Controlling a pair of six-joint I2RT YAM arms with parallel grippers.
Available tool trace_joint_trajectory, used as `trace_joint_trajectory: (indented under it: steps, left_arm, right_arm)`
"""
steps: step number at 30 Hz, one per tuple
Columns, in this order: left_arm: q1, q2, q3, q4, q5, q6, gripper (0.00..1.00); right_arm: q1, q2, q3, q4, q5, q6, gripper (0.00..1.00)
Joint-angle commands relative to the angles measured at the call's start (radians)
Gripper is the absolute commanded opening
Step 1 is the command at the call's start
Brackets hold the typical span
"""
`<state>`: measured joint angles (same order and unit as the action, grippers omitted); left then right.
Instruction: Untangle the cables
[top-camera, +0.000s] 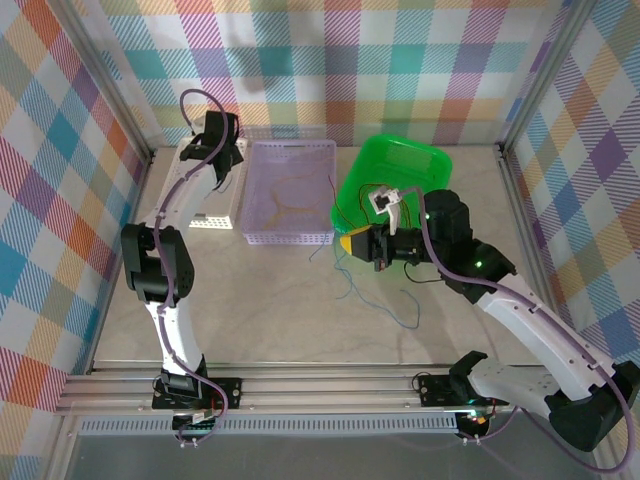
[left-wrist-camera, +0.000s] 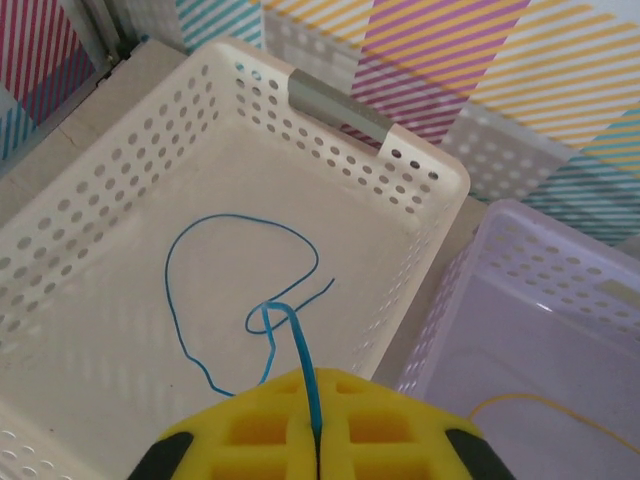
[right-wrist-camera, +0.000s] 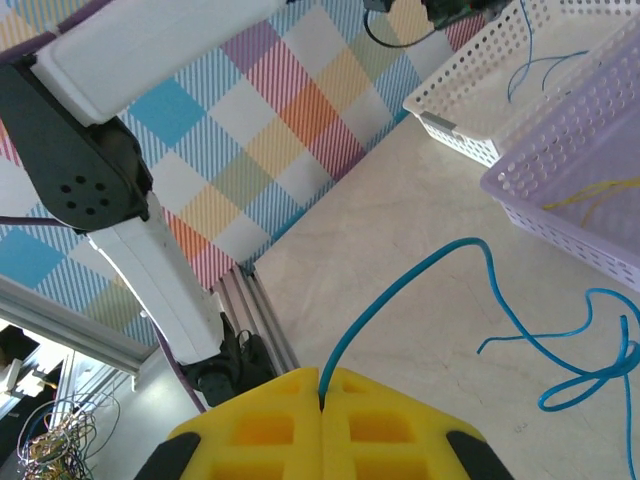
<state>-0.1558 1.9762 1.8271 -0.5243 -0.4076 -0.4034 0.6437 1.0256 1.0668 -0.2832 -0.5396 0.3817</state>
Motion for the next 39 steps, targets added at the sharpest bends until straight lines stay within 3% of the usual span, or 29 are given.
trace_joint_trajectory:
  steps: [1, 6, 10, 20, 27, 33, 39]
  left_arm:
    - [-0.002, 0.017, -0.005, -0.011, 0.019, -0.038, 0.25]
    - [0.005, 0.025, 0.036, -0.07, 0.059, -0.039, 0.66]
    - [0.019, -0.019, 0.037, -0.101, 0.09, -0.057, 0.8]
    - [0.067, -0.13, -0.004, -0.186, 0.188, -0.086, 0.82]
    - [0.002, -0.323, -0.206, -0.125, 0.395, -0.18, 0.81]
    - [-0.118, -0.626, -0.653, 0.346, 0.625, -0.374, 0.82]
    - [-0.289, -0.765, -0.871, 0.654, 0.708, -0.456, 0.85]
  right_arm:
    - [0.008, -0.013, 0.036, -0.023, -0.04, 0.011, 0.0]
    - [0.011, -0.022, 0.054, -0.052, -0.034, 0.014, 0.0]
    - [0.011, -0.031, 0.083, -0.076, -0.036, 0.014, 0.0]
    - [0.016, -0.017, 0.118, -0.086, -0.062, 0.041, 0.0]
    - [0.017, 0.051, 0.21, -0.14, -0.038, 0.029, 0.0]
    - [0.016, 0.13, 0.354, -0.099, -0.16, 0.09, 0.0]
    - [0.016, 0.202, 0.481, -0.094, -0.236, 0.128, 0.0]
